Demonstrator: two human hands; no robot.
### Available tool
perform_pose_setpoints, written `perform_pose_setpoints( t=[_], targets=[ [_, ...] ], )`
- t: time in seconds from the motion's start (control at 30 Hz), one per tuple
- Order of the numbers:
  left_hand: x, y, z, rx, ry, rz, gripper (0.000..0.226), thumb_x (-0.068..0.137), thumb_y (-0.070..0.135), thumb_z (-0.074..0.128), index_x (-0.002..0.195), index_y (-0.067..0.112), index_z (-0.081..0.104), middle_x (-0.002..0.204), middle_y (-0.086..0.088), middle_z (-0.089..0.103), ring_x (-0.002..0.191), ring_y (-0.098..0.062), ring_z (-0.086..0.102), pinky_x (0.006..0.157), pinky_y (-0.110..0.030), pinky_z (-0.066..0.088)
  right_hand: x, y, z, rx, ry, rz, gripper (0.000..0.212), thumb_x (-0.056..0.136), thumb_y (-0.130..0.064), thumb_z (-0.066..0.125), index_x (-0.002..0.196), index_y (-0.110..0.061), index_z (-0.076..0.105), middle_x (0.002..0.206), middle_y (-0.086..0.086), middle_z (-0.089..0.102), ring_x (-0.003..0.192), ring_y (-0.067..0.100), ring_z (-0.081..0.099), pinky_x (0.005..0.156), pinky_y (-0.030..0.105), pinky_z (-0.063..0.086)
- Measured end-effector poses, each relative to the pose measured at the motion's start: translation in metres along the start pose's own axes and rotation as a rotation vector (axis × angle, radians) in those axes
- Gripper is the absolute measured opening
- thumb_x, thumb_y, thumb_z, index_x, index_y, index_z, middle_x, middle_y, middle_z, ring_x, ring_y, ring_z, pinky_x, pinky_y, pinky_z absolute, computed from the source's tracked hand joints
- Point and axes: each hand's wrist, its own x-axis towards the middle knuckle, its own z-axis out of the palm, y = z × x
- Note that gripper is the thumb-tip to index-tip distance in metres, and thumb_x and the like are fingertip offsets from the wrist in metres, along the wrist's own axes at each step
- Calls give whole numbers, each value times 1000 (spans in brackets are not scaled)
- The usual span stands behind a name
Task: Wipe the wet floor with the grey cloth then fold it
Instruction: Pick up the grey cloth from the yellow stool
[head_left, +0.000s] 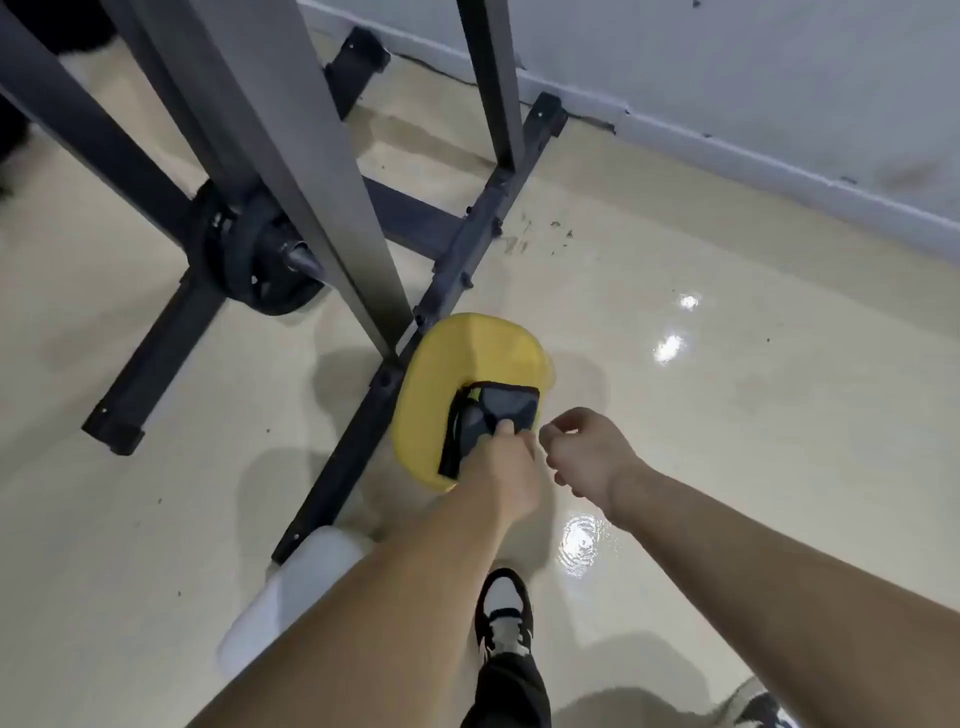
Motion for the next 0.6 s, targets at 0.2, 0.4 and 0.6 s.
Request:
perform_pose_setpoints(
  t=[0.2, 0.4, 0.6],
  targets=[
    [59, -19, 50, 324, 87, -72, 83, 91, 20, 65, 150, 29, 7, 149, -13, 20, 125, -36, 38, 77, -39, 54, 57, 26, 10, 38, -22, 0, 28, 92, -36, 56, 99, -9, 64, 85, 8, 65, 76, 26, 58, 70, 36, 46],
    [61, 3, 48, 111, 160, 56, 34, 90, 10, 60, 121, 16, 46, 120, -13, 48, 99, -31, 52, 73, -38, 44, 54, 51, -15, 227, -15, 92, 17, 97, -27, 57, 102, -12, 64, 86, 8, 67, 74, 25, 58, 68, 34, 46],
    [3, 112, 25, -632, 82, -28, 10, 83, 26, 55, 81, 31, 46, 76, 8, 58, 70, -12, 60, 57, -25, 42, -6, 61, -91, 493, 8, 132, 45, 79, -43, 82, 104, -11, 64, 99, 17, 76, 79, 26, 72, 74, 42, 59]
  ],
)
